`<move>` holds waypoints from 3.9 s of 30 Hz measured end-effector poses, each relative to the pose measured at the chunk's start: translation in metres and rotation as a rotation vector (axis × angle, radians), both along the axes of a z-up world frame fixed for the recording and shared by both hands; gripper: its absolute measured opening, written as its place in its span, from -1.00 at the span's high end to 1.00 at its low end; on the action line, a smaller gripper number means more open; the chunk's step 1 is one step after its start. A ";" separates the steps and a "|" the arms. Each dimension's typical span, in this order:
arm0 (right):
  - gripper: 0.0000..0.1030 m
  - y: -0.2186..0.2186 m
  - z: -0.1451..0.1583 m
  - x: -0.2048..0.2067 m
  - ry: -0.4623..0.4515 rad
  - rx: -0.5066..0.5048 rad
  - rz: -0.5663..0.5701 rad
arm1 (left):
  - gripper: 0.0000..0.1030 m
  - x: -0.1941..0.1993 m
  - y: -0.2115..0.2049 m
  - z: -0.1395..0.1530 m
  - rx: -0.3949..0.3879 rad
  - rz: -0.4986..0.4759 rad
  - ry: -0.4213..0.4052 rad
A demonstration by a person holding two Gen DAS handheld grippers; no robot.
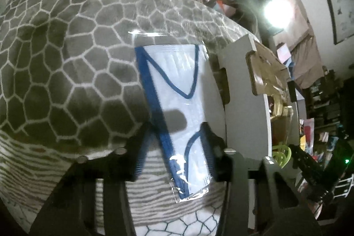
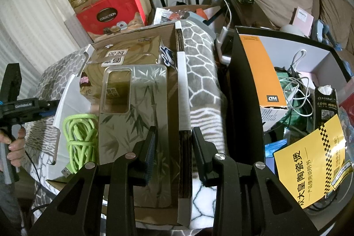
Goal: Organize objects
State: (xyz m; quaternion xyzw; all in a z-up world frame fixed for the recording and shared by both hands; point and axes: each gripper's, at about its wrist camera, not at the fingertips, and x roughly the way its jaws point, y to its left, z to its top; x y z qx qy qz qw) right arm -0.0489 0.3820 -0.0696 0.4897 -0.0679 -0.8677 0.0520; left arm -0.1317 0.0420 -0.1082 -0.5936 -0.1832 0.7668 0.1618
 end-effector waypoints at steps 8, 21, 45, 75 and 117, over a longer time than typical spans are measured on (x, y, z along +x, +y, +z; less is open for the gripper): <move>0.37 0.000 0.000 0.000 -0.001 0.001 0.001 | 0.76 -0.007 -0.003 -0.006 0.161 -0.009 -0.034; 0.37 0.000 0.000 0.000 0.001 0.004 0.001 | 0.91 0.015 0.033 0.077 0.137 -0.150 0.085; 0.36 0.001 -0.002 0.003 0.001 -0.008 0.001 | 0.14 0.019 0.146 0.106 0.152 -0.311 0.034; 0.35 0.003 0.001 0.003 -0.002 -0.029 -0.016 | 0.26 0.064 0.121 0.085 0.057 -0.347 0.105; -0.23 -0.013 0.014 -0.078 -0.019 0.032 0.001 | 0.11 0.073 0.128 0.055 0.174 -0.396 -0.041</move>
